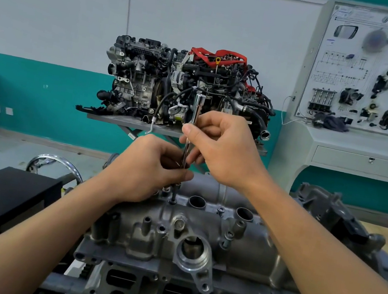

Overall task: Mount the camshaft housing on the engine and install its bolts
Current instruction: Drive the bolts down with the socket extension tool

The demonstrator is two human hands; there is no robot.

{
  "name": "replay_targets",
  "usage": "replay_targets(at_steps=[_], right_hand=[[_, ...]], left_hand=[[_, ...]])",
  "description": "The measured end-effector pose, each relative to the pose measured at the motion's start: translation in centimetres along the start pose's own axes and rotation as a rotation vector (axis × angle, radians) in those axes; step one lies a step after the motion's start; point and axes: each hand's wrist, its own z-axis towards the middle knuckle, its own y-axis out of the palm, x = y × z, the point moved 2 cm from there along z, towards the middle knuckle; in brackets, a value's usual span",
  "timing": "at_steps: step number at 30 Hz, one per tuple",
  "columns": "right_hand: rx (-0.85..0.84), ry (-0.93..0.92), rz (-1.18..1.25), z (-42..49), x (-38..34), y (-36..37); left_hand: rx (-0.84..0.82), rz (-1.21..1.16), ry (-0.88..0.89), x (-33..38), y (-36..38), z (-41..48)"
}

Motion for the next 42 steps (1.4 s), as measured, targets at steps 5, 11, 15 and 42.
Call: replay_targets(at_steps=[5, 11, 15, 42], right_hand=[[-0.166, -0.02, -0.014, -0.5, 0.3, 0.0], [-0.008, -0.093, -0.11, -1.0, 0.2, 0.9], [0.102, -0.153, -0.174, -1.4, 0.3, 1.4], [-0.03, -0.089, -0.03, -2.4, 2.2, -6.1]], left_hand=[[0.006, -0.044, 0.01, 0.0, 0.0, -0.2], [-0.047, -0.017, 0.06, 0.3, 0.1, -0.4], [-0.068, 0.015, 0.097, 0.2, -0.2, -0.2], [0.043, -0.147, 0.061, 3.6, 5.8, 3.0]])
